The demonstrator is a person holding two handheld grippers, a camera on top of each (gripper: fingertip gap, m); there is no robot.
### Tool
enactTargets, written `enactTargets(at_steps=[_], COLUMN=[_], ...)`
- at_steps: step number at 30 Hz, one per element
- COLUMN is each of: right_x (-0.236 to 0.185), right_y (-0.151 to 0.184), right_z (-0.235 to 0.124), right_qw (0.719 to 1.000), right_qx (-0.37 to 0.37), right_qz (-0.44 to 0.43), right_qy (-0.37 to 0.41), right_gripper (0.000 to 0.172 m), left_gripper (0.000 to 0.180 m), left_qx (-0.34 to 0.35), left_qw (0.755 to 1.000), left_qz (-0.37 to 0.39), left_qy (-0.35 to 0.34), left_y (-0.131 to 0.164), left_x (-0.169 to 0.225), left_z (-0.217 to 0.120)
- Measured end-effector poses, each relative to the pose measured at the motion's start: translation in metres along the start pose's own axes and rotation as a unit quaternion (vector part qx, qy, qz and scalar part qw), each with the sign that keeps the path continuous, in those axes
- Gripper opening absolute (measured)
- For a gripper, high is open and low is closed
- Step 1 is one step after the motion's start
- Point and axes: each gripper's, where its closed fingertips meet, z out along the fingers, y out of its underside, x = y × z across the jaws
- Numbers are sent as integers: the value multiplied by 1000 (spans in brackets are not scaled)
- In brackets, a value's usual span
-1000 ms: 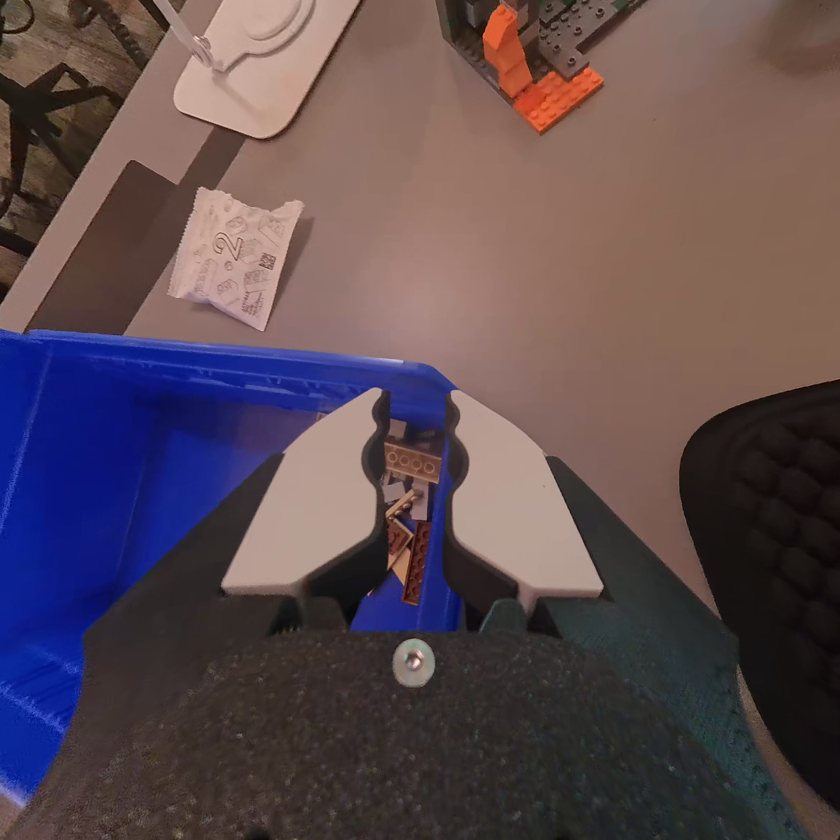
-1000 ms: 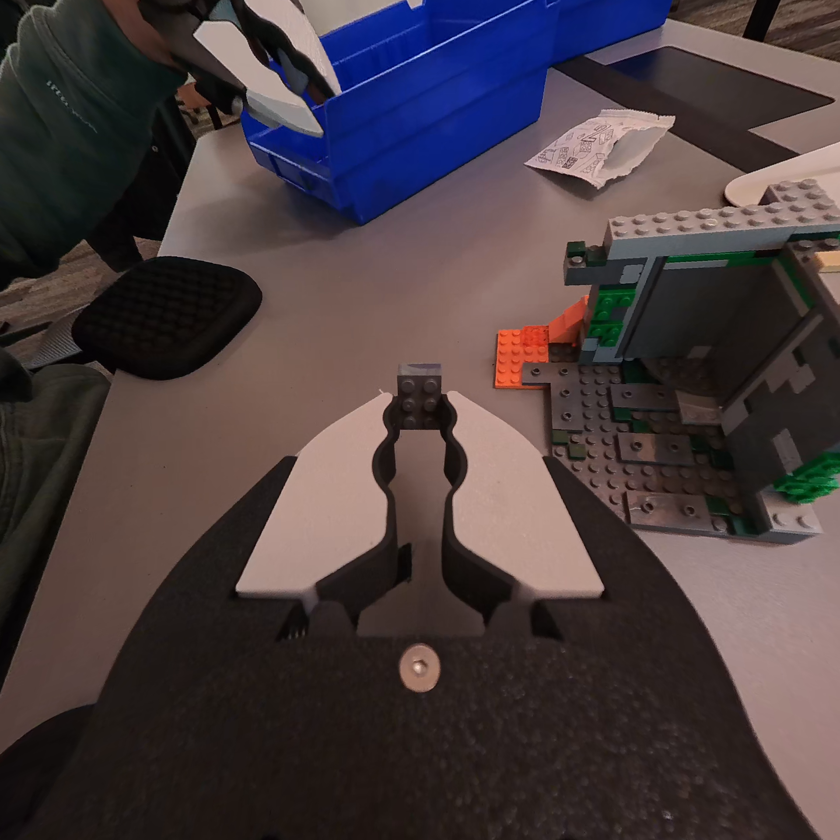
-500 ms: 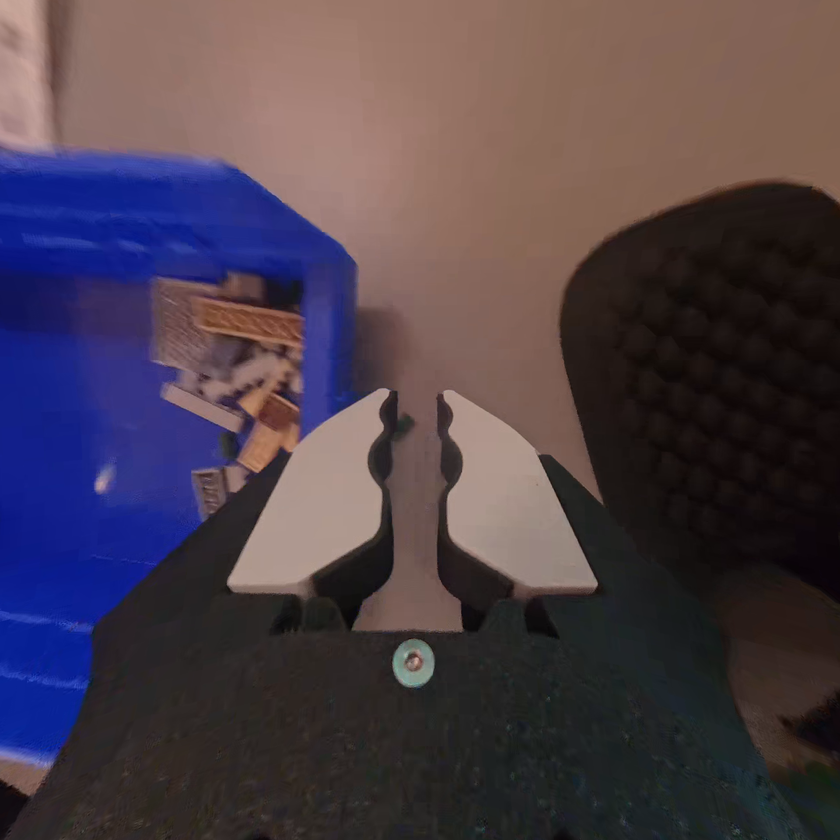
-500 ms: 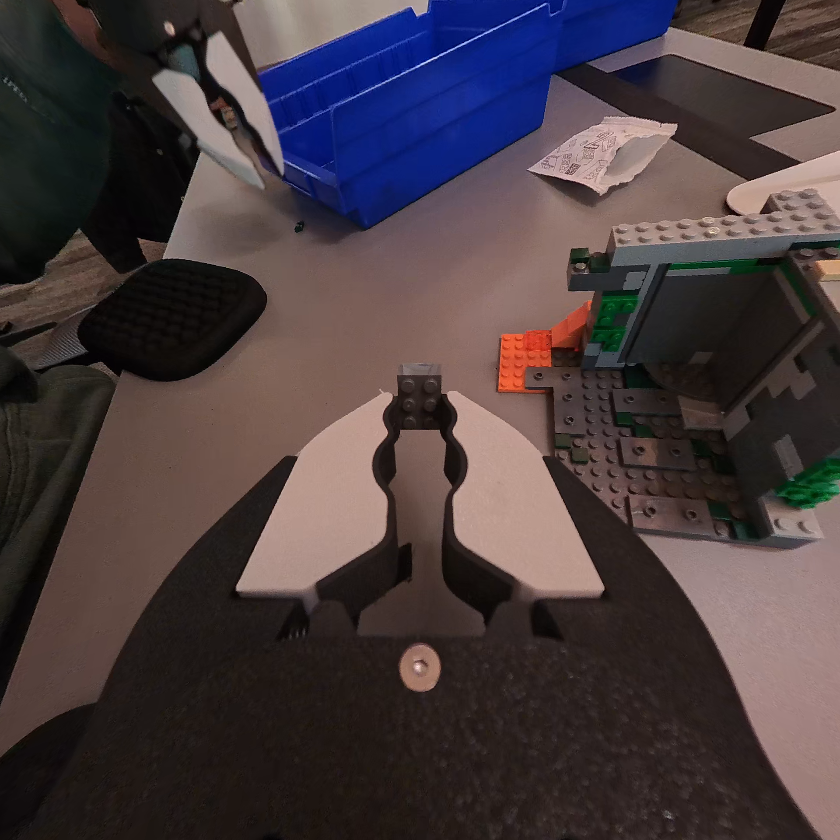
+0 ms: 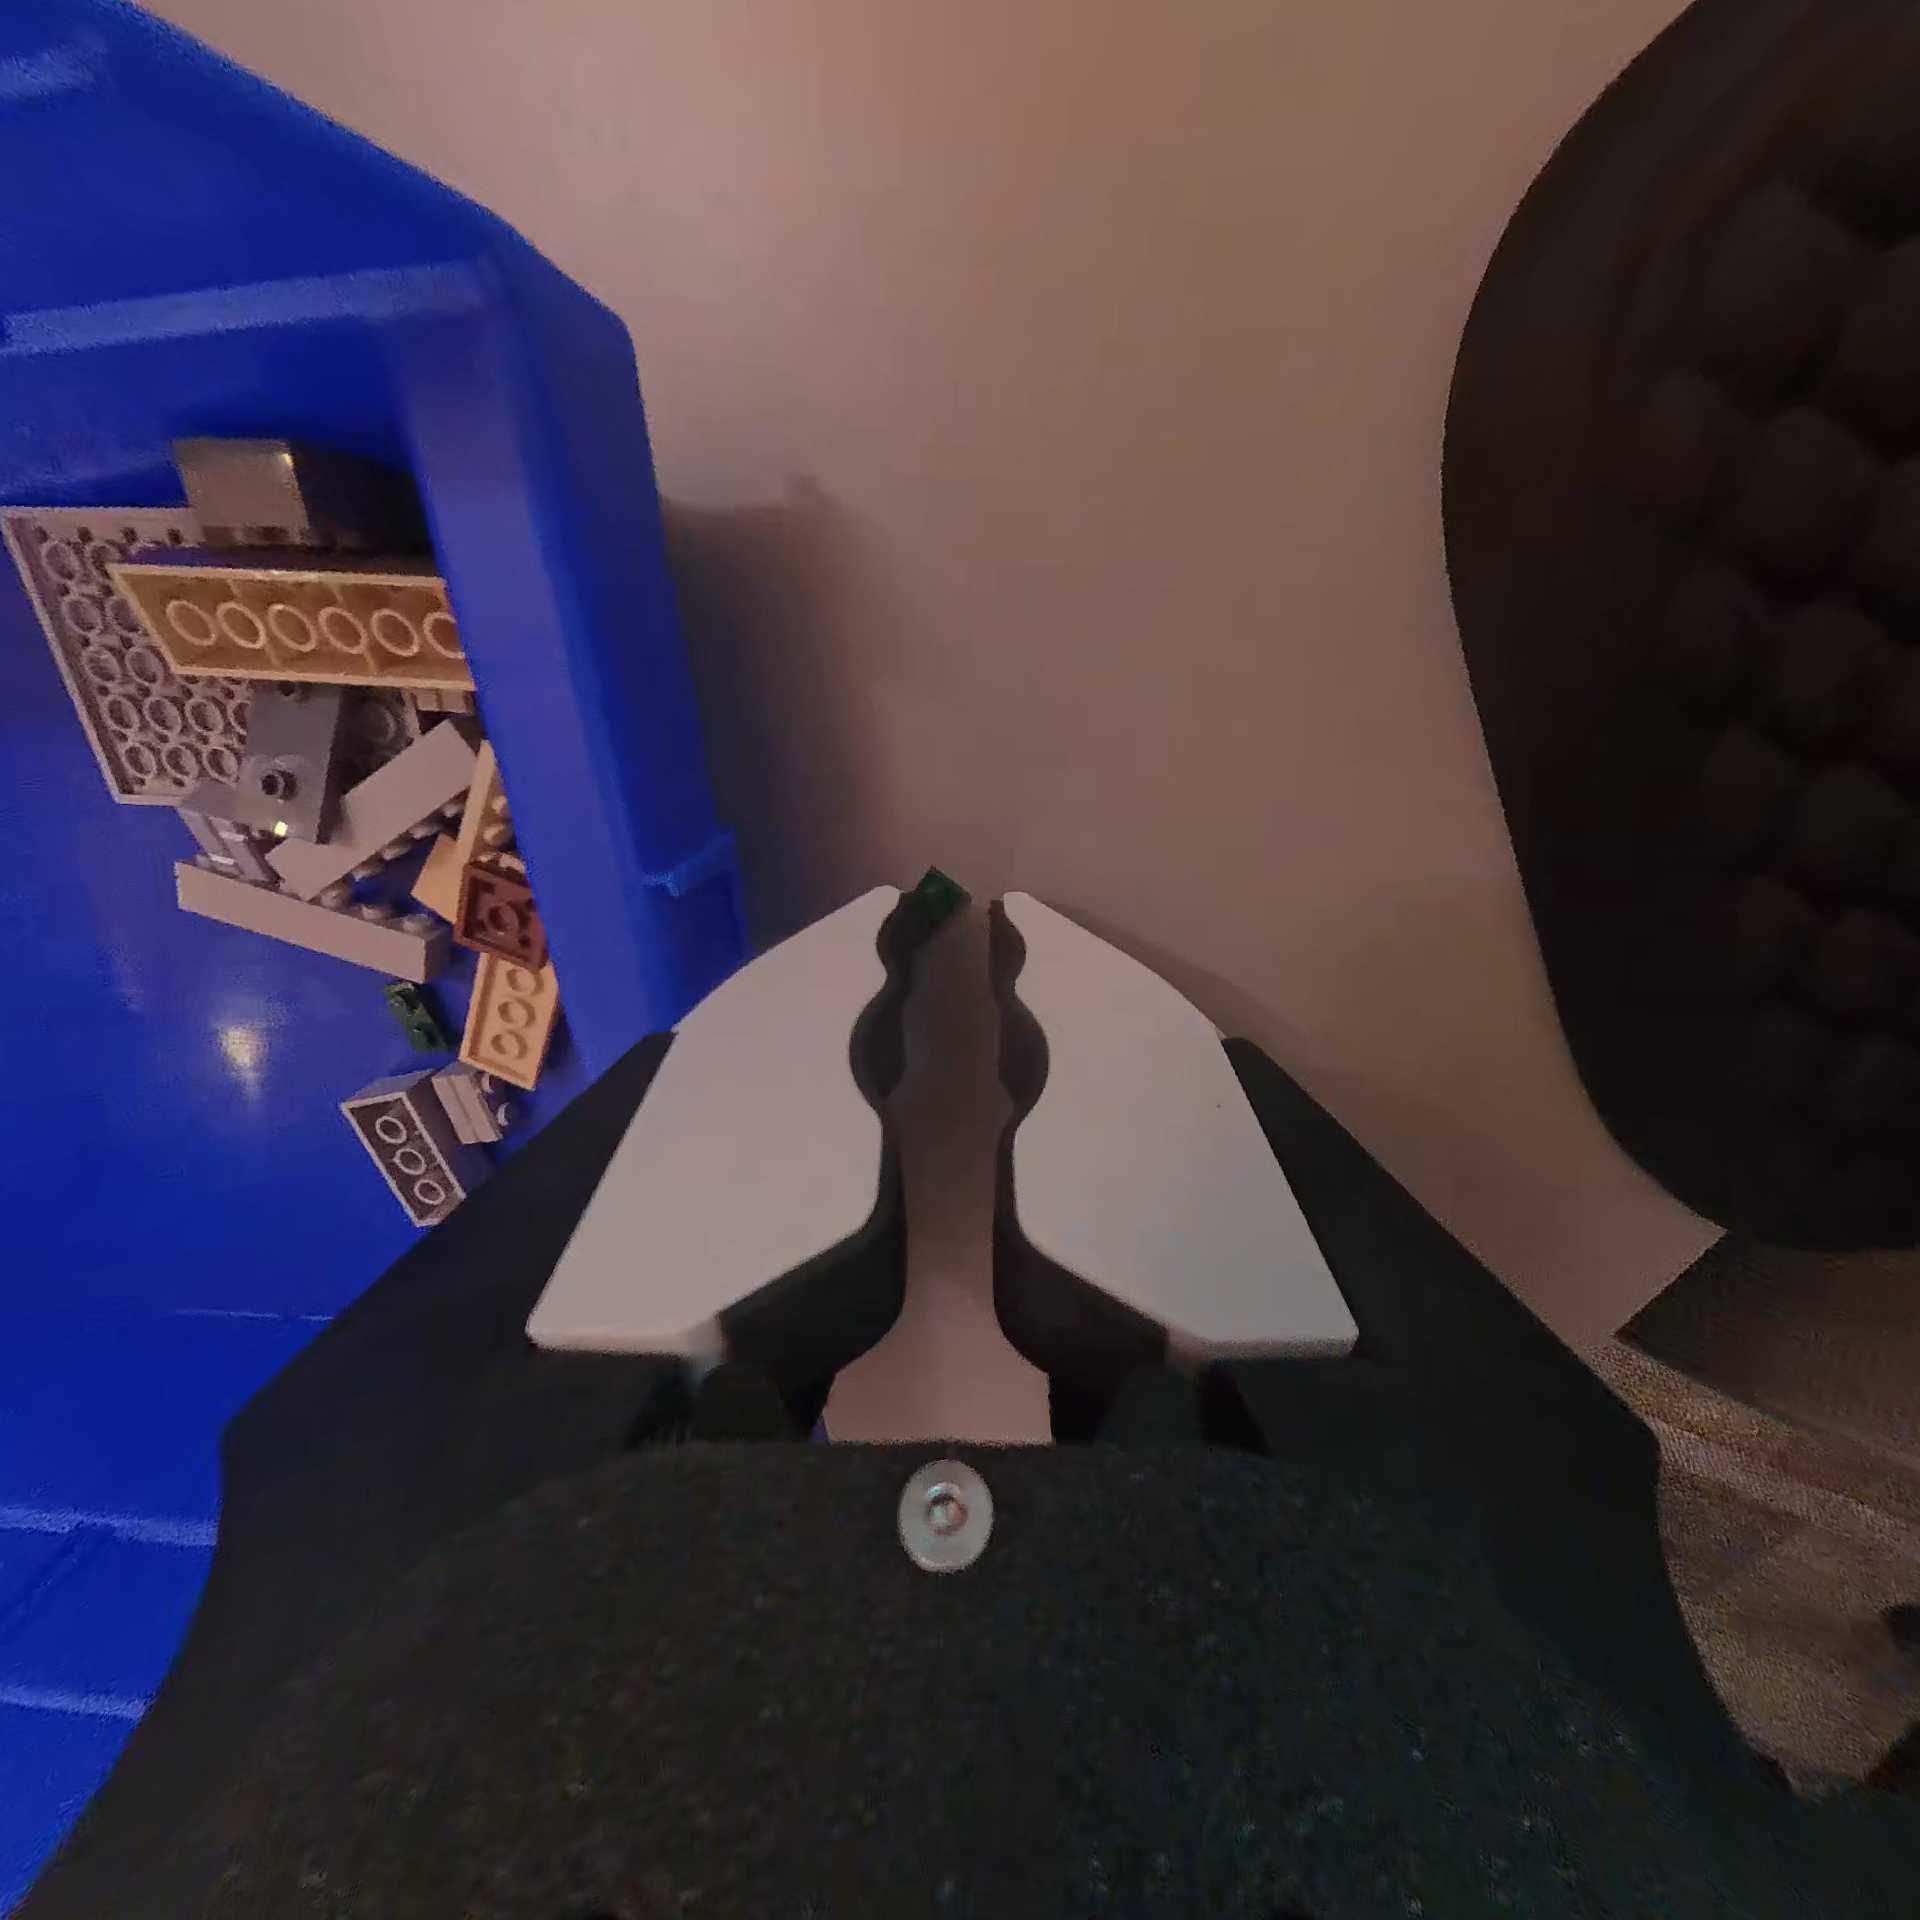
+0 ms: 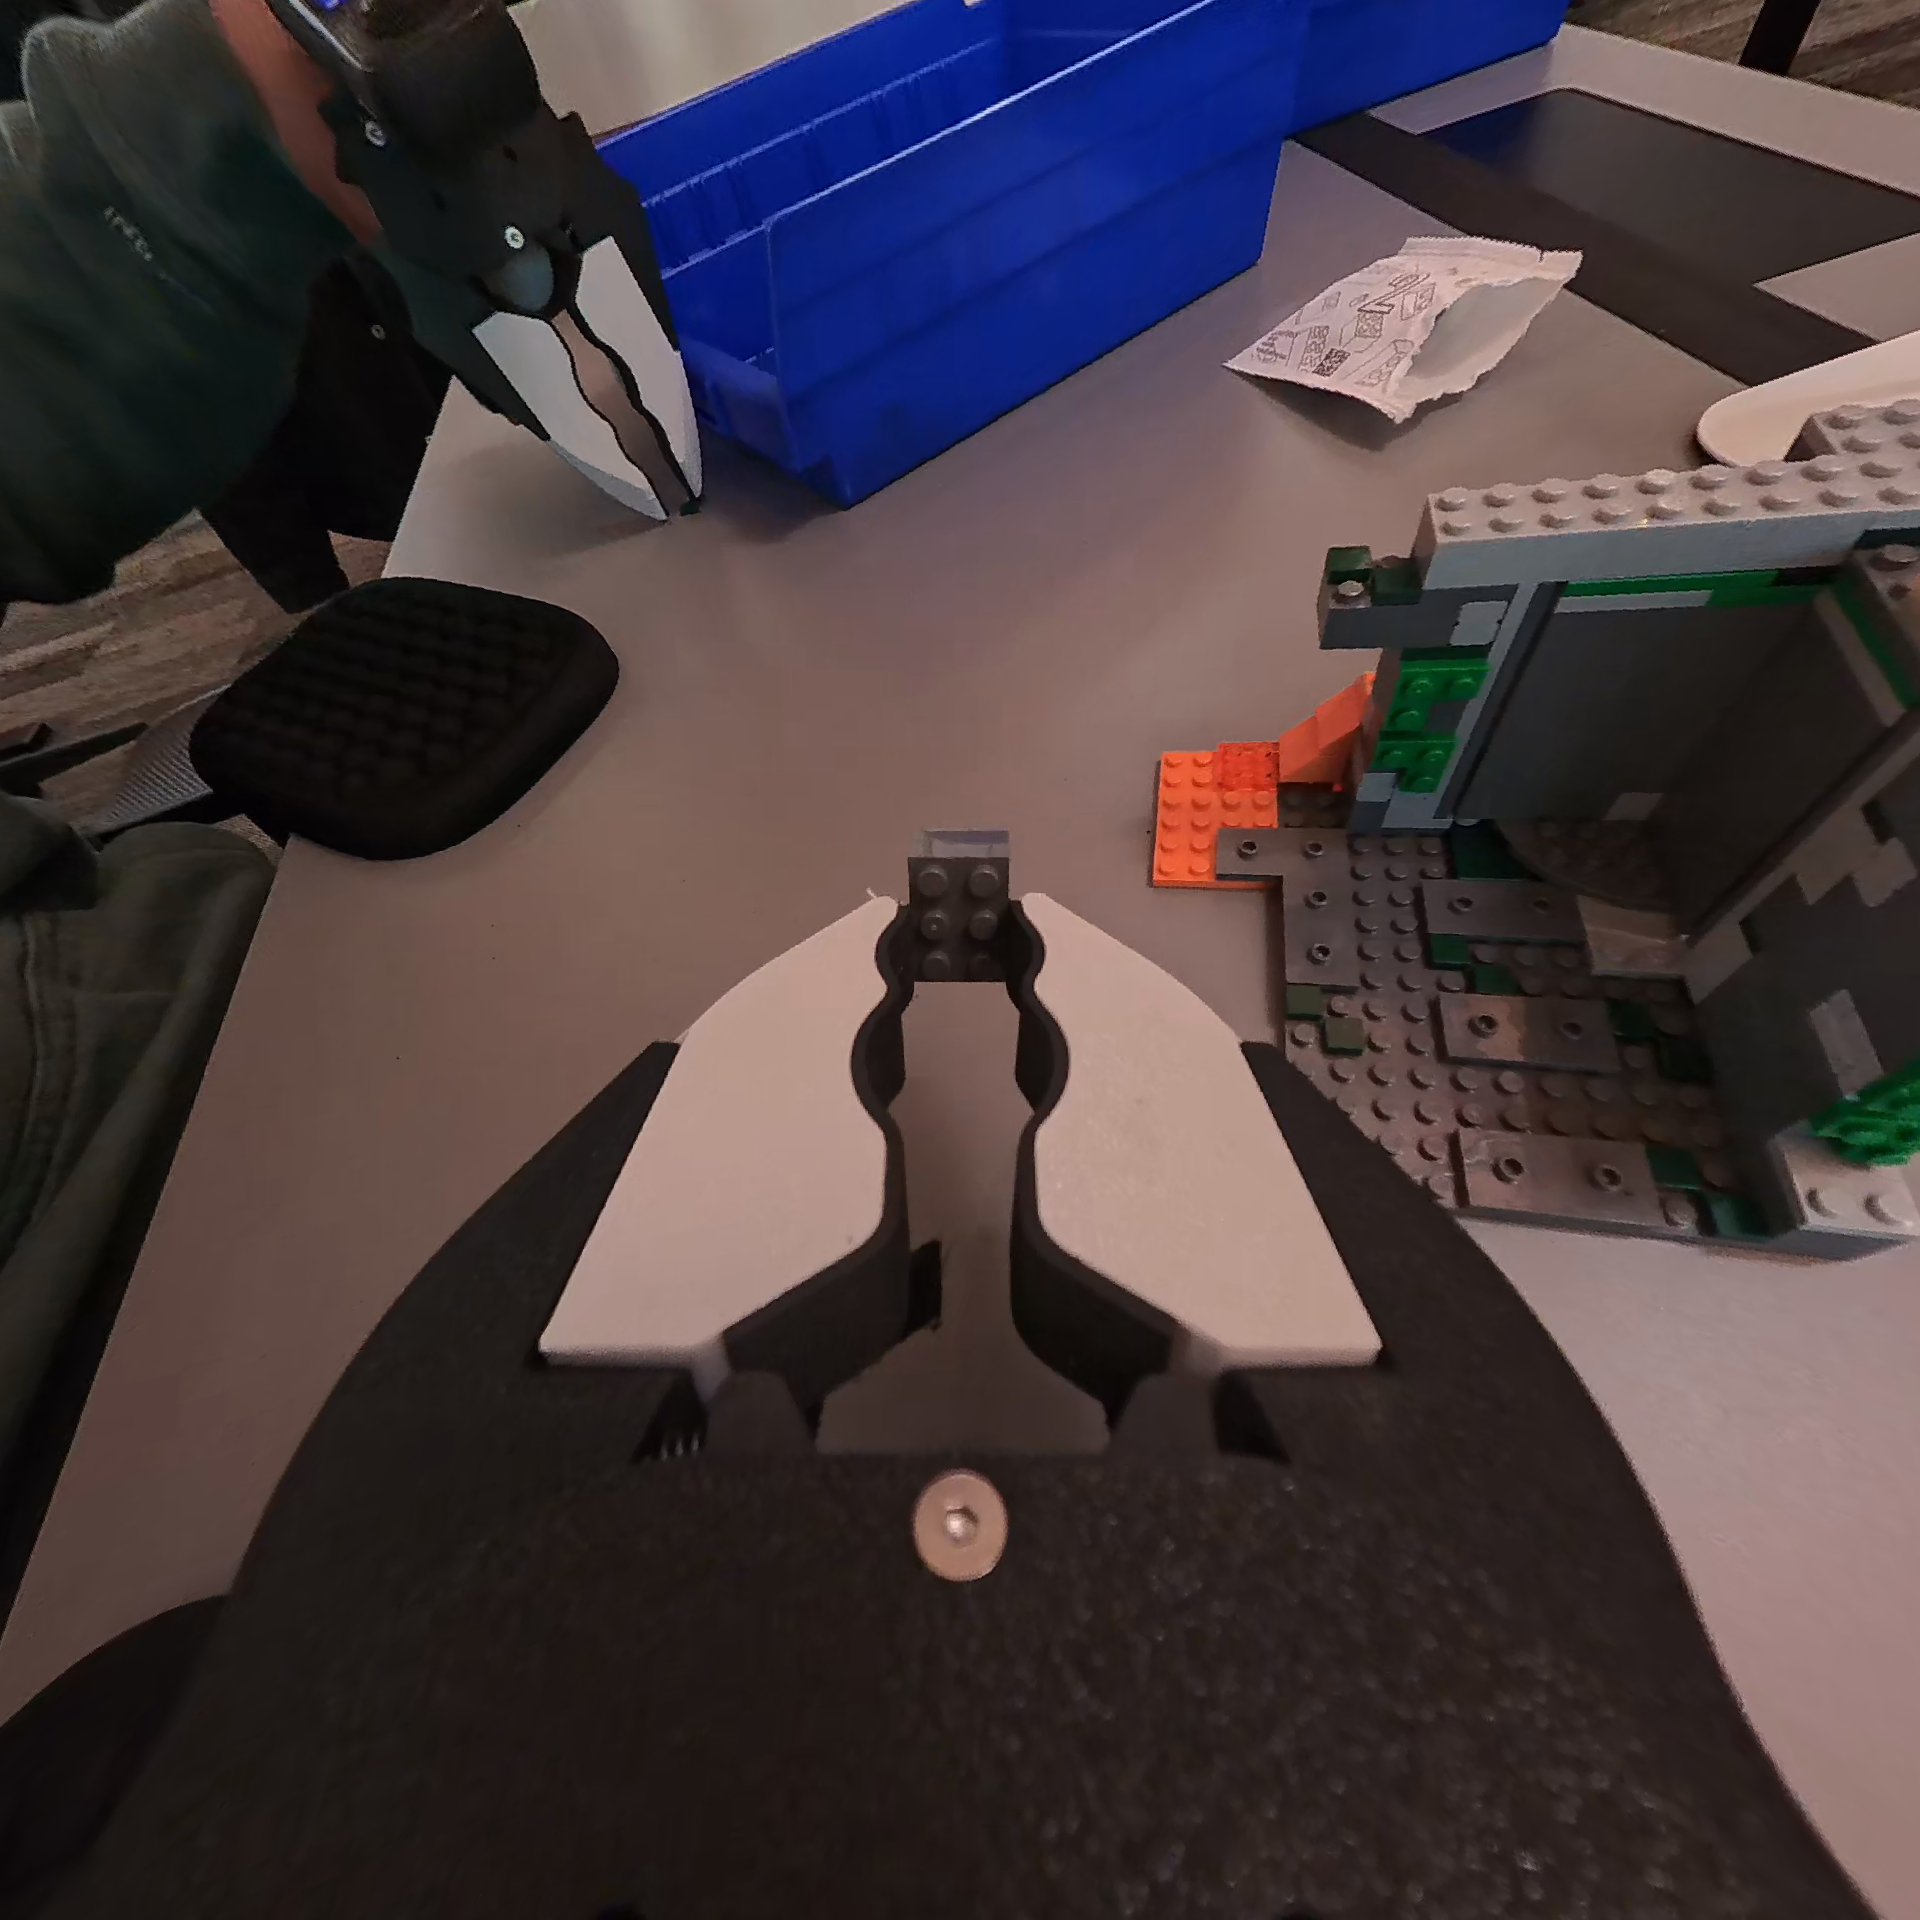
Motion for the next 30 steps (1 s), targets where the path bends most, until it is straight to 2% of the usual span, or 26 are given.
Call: enactTargets(at_steps=[8,11,16,18,21,26,30], right_x=[-2,-2,-3,-4,-4,-4,-4], right_y=[0,-1,-1,0,-1,-1,0], right_z=[0,-1,0,1,0,0,1], right_qw=[1000,1000,1000,1000,1000,1000,1000], right_qx=[-3,0,-2,-3,-2,-2,-4], right_qz=[-3,-3,-4,-5,-5,-5,-3], right_qy=[-4,-3,-5,-6,-5,-6,-8], right_gripper=[16,16,16,16,16,16,16], left_gripper=[4,0,0,0,0,28,29], left_qx=[-37,-14,38,40,15,-11,-6], left_qw=[999,1000,999,999,1000,999,999], left_qz=[11,13,13,11,13,-28,-40], left_qy=[5,9,-14,-13,10,33,31], left_y=[2,-4,-17,-17,-12,-5,-7], left_x=[-1,1,-5,-6,3,10,8], left_z=[0,-6,-35,-42,-31,-6,0])
